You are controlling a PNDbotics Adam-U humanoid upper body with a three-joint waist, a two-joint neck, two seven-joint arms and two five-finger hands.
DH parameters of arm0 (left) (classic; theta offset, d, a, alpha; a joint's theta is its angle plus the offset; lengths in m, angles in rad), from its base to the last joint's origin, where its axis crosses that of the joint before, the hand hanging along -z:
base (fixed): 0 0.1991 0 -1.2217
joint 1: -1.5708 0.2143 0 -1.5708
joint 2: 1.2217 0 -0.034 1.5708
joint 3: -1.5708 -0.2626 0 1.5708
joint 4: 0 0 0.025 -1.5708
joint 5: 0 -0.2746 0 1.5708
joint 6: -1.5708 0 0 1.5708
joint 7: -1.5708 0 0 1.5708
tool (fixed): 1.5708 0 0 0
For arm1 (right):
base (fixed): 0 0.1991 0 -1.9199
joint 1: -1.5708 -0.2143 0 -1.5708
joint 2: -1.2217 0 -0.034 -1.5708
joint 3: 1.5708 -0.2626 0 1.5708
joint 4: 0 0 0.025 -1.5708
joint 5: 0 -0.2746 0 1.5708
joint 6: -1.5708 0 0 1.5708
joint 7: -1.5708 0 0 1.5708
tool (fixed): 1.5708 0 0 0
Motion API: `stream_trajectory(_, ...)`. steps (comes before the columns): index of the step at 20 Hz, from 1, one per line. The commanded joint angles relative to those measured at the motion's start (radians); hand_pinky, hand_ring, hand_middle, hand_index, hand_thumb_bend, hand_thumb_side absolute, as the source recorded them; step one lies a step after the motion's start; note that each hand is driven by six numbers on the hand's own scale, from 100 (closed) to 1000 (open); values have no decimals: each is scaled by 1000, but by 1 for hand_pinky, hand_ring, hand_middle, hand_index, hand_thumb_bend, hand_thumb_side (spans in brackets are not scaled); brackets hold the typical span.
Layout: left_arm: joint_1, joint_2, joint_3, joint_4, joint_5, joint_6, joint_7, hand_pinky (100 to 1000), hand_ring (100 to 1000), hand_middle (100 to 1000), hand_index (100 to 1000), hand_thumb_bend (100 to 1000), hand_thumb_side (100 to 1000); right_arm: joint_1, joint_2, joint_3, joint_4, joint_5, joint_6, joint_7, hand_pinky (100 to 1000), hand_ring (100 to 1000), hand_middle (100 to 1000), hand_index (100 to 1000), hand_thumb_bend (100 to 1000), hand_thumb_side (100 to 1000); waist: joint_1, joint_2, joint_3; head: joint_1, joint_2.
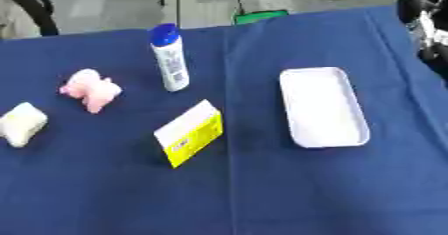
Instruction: Pick up objects on the table and place them in the box.
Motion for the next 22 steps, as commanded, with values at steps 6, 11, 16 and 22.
stream_trajectory(6, -11, 42, 12, -20, -18, 15, -4, 544, 650, 767, 833, 645, 567, -6, -26, -4, -19, 7, -1, 3, 835, 835, 861, 849, 439, 475, -3, -24, 0, 2, -11)
stream_trajectory(11, -16, 56, 14, -18, -29, 27, -14, 547, 654, 768, 838, 651, 569, -5, -26, -4, -18, 7, -1, 3, 835, 835, 861, 849, 439, 475, -4, -25, -2, -1, -12)
stream_trajectory(16, -30, 134, 14, 5, -108, 93, -124, 578, 683, 782, 852, 677, 579, -3, -27, -2, -15, 7, 0, 6, 835, 835, 861, 850, 439, 475, -4, -27, -3, -7, -12)
stream_trajectory(22, -43, 251, -14, 66, -368, 108, -473, 645, 739, 799, 859, 717, 606, -1, -25, 2, -11, 6, 0, 12, 836, 835, 862, 850, 439, 475, -1, -33, -9, -32, -16)
